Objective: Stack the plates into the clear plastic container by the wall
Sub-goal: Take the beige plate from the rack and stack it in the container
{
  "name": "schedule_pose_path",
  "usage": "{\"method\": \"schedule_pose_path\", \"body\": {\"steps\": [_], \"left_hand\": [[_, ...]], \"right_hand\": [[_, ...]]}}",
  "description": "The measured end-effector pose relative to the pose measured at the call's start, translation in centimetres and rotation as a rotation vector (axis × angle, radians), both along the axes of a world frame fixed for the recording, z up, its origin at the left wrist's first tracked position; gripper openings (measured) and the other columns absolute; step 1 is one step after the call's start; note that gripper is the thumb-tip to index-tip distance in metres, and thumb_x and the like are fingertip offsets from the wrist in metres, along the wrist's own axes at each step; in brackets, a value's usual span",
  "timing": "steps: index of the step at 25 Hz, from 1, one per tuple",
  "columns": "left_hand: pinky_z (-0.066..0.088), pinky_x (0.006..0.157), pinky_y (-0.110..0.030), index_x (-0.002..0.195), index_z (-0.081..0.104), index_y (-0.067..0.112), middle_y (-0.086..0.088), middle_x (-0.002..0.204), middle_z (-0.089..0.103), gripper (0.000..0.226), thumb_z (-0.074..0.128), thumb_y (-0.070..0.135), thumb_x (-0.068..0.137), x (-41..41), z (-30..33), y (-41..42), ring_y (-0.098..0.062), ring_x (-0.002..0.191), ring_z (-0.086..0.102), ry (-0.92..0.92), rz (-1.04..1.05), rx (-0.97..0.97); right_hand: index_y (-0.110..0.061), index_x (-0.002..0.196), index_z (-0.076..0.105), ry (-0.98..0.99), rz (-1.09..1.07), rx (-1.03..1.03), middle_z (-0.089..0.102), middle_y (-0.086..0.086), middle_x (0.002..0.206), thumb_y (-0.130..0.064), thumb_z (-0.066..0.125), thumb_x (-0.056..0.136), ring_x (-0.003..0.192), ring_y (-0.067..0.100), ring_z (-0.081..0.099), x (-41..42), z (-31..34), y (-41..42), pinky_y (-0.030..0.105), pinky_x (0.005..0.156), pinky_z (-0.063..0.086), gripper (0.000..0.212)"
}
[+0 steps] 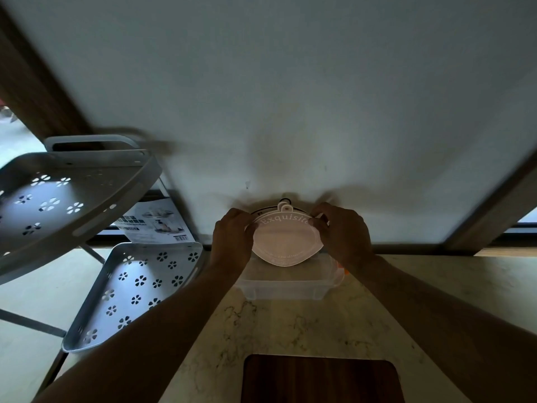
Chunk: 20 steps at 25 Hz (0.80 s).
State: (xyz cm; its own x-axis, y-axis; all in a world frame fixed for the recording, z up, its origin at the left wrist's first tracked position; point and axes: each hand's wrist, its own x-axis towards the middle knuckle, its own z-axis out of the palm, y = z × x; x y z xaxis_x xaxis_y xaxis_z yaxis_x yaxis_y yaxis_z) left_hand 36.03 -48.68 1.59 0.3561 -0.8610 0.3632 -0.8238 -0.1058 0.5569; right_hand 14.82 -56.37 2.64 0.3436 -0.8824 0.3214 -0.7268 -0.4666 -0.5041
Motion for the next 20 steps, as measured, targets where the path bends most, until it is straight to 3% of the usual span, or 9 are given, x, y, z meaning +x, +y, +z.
{"method": "schedule_pose_path", "body": {"steps": [6, 10, 13, 17, 20], "left_hand": [[0.047, 0.078, -0.028, 0.101, 0.07, 0.01, -0.007, 0.096, 0.072, 0.013, 0.066, 0.016, 0.09, 0.3, 0.2, -0.2, -0.02, 0.085, 0.065, 0.06, 0.033, -0.035], [0.052, 0.082, -0.036, 0.113, 0.068, 0.009, -0.01, 0.101, 0.07, 0.023, 0.065, 0.016, 0.091, 0.3, 0.2, -0.3, -0.024, 0.091, 0.064, 0.032, 0.01, -0.015], [0.049, 0.083, -0.036, 0.108, 0.071, 0.009, -0.011, 0.101, 0.067, 0.019, 0.066, 0.013, 0.09, 0.5, 0.2, -0.4, -0.026, 0.093, 0.061, 0.009, 0.019, 0.012], [0.051, 0.081, -0.036, 0.1, 0.071, 0.008, -0.012, 0.096, 0.072, 0.013, 0.067, 0.013, 0.089, 0.5, 0.8, 0.0, -0.025, 0.086, 0.065, 0.009, -0.022, 0.008], [0.054, 0.077, -0.039, 0.098, 0.07, 0.009, -0.011, 0.094, 0.072, 0.011, 0.067, 0.016, 0.09, 0.9, 1.4, 0.5, -0.025, 0.082, 0.066, -0.003, -0.031, 0.033]], "right_hand": [[-0.021, 0.102, 0.066, 0.008, -0.009, 0.047, 0.075, 0.004, 0.098, -0.033, 0.065, 0.09, 0.089, 0.03, 0.067, 0.3, 0.0, -0.3, 0.041, 0.075, 0.054, 0.017], [-0.021, 0.108, 0.065, 0.029, -0.007, 0.062, 0.073, 0.004, 0.103, -0.035, 0.063, 0.091, 0.093, 0.028, 0.067, 0.4, -0.2, -0.4, 0.043, 0.079, 0.055, 0.021], [-0.017, 0.113, 0.067, 0.032, 0.014, 0.073, 0.072, 0.006, 0.105, -0.034, 0.063, 0.092, 0.095, 0.029, 0.066, 0.3, -0.3, -0.4, 0.041, 0.082, 0.053, 0.027], [-0.014, 0.102, 0.07, 0.045, 0.066, 0.03, 0.067, 0.008, 0.104, -0.03, 0.064, 0.091, 0.096, 0.027, 0.06, 0.0, 0.0, -0.3, 0.042, 0.08, 0.051, 0.02], [-0.016, 0.097, 0.069, 0.058, 0.106, 0.015, 0.072, 0.006, 0.091, -0.028, 0.063, 0.092, 0.087, 0.028, 0.061, 0.1, 0.8, 0.3, 0.041, 0.074, 0.049, 0.015]]}}
